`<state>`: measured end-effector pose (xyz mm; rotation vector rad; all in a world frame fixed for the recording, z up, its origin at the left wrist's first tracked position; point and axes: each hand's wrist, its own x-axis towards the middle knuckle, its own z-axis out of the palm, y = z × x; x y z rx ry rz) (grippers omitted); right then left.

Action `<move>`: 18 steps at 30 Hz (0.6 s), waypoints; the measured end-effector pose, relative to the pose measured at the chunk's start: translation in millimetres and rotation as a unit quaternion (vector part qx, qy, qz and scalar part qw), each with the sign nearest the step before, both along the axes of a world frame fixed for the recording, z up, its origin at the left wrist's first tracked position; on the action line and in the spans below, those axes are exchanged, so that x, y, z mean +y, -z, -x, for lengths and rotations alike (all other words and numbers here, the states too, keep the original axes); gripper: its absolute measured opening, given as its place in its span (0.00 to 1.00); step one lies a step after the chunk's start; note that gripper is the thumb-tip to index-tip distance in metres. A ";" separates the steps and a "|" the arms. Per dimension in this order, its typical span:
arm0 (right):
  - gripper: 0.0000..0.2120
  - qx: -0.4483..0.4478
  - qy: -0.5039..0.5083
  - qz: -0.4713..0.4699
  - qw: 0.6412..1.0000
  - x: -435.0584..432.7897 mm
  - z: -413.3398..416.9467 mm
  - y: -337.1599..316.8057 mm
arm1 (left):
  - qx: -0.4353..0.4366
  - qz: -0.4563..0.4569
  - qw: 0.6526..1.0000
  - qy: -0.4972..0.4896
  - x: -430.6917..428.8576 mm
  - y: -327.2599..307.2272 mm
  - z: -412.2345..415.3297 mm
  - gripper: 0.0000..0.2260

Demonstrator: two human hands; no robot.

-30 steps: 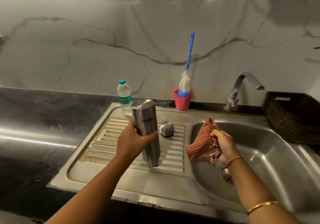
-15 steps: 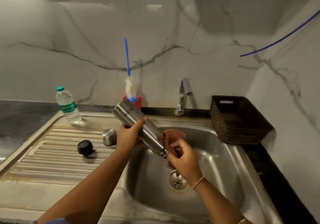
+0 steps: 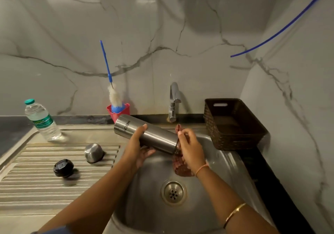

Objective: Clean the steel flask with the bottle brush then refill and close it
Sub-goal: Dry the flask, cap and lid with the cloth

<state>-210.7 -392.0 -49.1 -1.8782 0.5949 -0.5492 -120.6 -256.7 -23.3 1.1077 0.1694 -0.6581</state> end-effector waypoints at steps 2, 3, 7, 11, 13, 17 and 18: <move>0.10 0.025 -0.003 -0.255 0.967 -8.9 -5.8 1.9 | -0.010 0.010 1.000 0.005 -2.1 1.4 -1.2 0.18; 0.11 0.026 0.005 -0.331 0.943 -10.4 -7.2 3.4 | -0.016 0.014 1.000 0.006 -2.5 2.9 -1.8 0.18; 0.13 -0.048 0.085 -0.203 0.974 18.2 -11.8 4.7 | 0.042 0.043 0.998 -0.008 -1.2 6.5 -9.4 0.22; 0.21 -0.117 0.049 0.332 0.935 36.8 -5.8 19.7 | 0.118 0.043 0.992 -0.013 -1.1 5.6 -10.6 0.20; 0.19 -0.111 0.017 0.504 0.856 27.8 -5.6 29.0 | 0.131 0.036 0.991 -0.004 0.8 7.6 -10.7 0.19; 0.21 -0.059 0.074 0.406 0.909 28.6 -10.6 14.5 | 0.144 0.064 0.988 -0.004 3.9 6.8 -14.0 0.22; 0.20 -0.049 0.101 0.299 0.948 31.2 -12.9 11.1 | 0.136 0.073 0.988 -0.008 3.9 5.9 -14.9 0.22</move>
